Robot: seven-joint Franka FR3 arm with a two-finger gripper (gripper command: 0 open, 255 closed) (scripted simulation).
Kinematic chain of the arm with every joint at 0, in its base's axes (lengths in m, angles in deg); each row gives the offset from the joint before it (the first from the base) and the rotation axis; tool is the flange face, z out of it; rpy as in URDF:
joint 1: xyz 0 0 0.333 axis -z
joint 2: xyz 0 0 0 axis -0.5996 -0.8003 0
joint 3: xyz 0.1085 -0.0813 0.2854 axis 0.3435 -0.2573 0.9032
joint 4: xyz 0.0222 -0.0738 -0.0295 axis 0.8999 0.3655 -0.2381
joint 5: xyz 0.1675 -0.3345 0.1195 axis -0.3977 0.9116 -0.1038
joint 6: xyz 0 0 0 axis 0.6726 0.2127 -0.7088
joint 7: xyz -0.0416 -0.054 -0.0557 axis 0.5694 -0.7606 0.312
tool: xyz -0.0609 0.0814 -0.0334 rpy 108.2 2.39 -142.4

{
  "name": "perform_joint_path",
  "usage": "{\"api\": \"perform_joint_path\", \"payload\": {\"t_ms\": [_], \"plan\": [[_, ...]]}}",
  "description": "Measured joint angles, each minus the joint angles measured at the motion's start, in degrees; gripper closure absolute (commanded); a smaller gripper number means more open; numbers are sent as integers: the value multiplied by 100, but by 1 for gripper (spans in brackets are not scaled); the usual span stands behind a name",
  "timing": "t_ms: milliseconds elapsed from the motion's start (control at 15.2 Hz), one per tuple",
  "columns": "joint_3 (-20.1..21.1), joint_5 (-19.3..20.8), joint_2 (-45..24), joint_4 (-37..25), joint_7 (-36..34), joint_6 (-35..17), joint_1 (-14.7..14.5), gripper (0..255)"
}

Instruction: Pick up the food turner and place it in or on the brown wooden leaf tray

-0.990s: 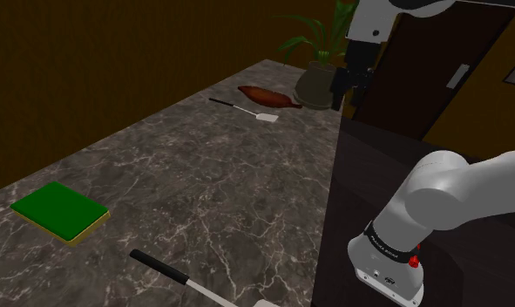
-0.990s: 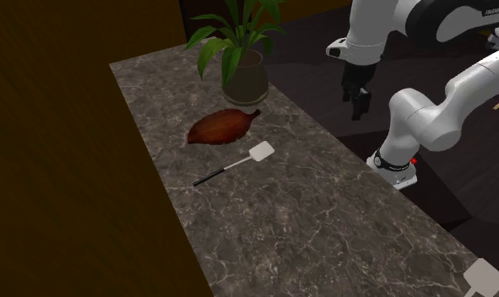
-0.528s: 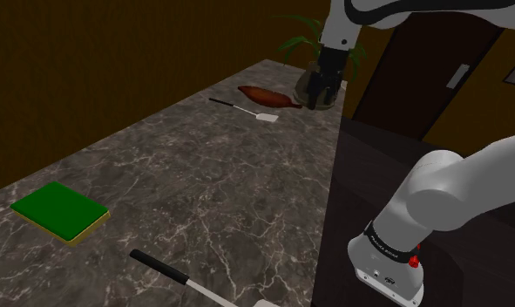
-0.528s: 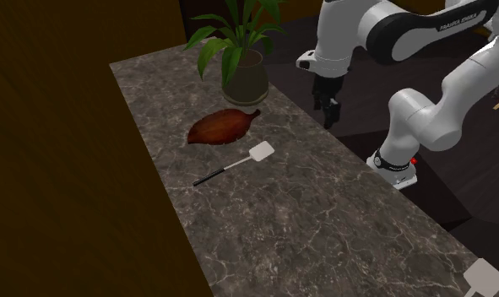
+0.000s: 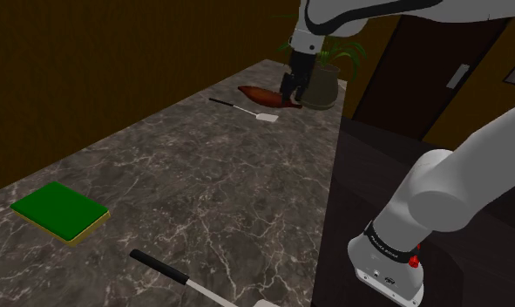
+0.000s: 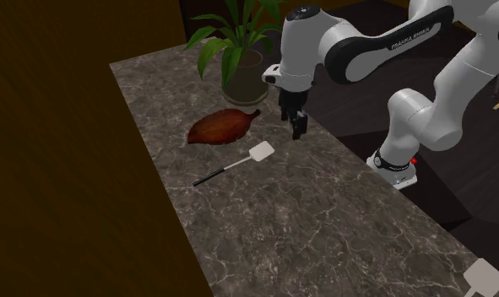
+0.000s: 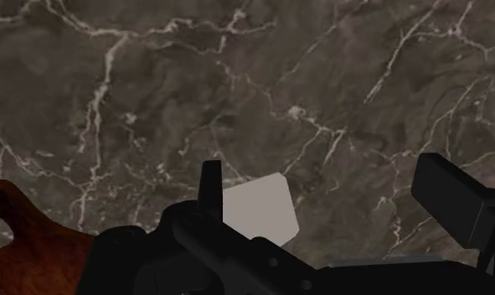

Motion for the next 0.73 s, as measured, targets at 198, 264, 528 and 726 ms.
{"api": "perform_joint_path", "payload": {"t_ms": [198, 264, 528, 726], "plan": [[-24, -68, -635, -425, 296, -320, -85, 0], [-21, -93, -829, -555, 384, -420, -112, 0], [-32, -210, -1667, -1297, 809, -660, -166, 0], [23, -289, -2232, -1835, 1045, -799, -215, 0]]}}
